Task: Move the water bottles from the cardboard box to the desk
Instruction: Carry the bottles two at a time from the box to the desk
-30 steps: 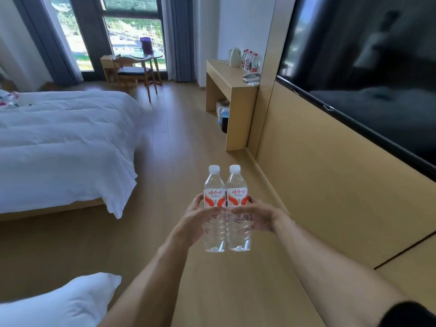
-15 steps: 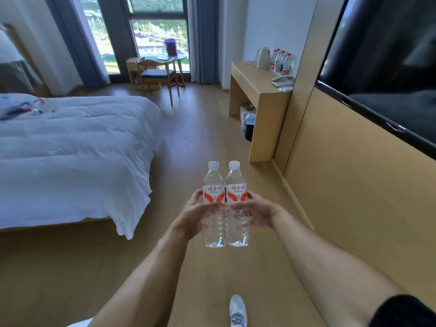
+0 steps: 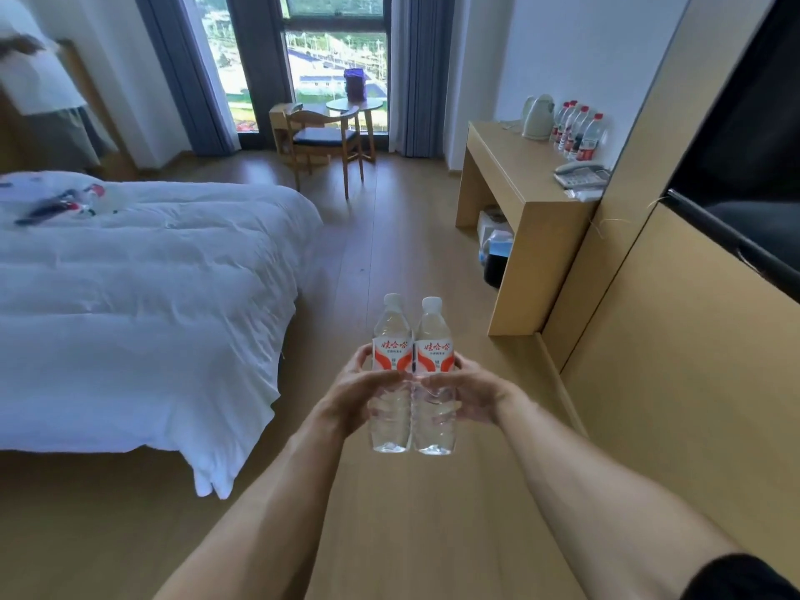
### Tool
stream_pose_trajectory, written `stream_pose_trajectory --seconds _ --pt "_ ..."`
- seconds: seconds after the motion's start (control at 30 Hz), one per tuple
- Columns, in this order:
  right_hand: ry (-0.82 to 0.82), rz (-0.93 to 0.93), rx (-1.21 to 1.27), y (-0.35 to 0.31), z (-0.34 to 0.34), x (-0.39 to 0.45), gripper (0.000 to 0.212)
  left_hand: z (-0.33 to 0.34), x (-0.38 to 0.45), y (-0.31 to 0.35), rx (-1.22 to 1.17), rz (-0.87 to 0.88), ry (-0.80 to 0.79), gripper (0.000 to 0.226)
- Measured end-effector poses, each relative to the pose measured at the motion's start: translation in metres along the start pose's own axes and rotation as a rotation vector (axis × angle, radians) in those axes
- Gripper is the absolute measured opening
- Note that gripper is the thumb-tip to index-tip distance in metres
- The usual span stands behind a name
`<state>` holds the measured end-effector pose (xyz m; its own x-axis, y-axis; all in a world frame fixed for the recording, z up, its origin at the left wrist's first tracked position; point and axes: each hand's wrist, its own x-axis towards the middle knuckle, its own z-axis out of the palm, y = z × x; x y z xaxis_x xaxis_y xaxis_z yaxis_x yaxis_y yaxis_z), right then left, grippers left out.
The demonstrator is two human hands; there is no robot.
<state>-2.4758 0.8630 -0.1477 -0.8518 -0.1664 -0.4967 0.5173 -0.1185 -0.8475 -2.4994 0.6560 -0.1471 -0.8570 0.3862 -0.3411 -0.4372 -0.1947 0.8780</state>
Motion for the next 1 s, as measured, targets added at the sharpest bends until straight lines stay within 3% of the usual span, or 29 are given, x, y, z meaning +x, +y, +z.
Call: stream_pose_trajectory --seconds 0.5,1.0 --pt "0.174 -0.038 0.015 -0.151 -0.056 0.23 0.069 -0.056 0.292 0.119 -0.032 -0.007 -0.184 0.095" --pt "0.282 -0.088 0.114 -0.275 -0.115 0.401 0.07 -0.071 0.513 0.222 0.052 -0.017 -0.318 0.079"
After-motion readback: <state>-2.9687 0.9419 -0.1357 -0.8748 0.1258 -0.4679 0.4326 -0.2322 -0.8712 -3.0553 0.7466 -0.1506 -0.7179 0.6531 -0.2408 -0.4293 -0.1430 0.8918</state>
